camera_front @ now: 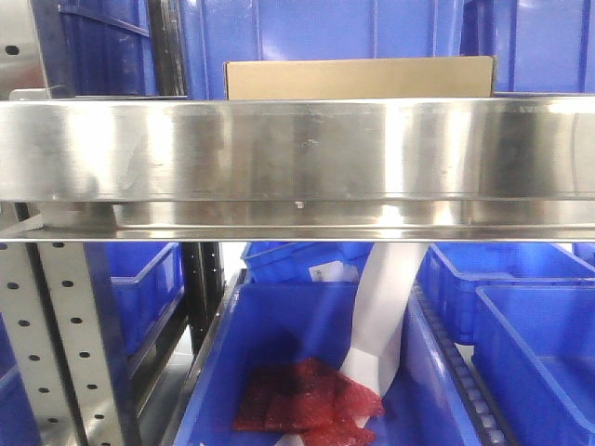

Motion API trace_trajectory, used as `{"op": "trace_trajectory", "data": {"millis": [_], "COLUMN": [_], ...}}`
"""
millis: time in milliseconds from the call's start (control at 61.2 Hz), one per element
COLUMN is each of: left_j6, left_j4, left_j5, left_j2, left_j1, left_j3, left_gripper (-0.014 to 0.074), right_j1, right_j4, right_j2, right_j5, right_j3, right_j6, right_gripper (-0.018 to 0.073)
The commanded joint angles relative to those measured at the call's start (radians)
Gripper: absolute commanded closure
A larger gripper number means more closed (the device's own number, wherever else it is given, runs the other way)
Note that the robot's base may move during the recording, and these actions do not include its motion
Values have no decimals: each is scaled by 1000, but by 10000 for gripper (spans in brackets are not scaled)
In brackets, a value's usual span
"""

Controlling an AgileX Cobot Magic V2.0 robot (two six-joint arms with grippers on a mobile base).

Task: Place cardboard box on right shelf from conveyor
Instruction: 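Open the right gripper and release the box on the shelf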

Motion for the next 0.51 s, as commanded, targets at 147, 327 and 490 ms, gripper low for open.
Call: {"op": "trace_trajectory", "data": {"millis": [147, 327, 490], "left_j6": [0, 0, 0], "left_j4": [-6, -6, -6], "left_j5": [-84, -84, -84], "left_j2": [-5, -5, -5], "left_j1": [-1, -1, -1], "left_j3": [6, 6, 6], "left_gripper": [713, 713, 713], "right_j1": [-18, -18, -18], "right_j4": [22, 22, 22], "right_j2": [-208, -412, -652], "right_j5": [-215, -408, -519], "right_j3": [148, 406, 647], "right_j6": [12, 11, 9], "right_gripper": [509, 509, 509]}}
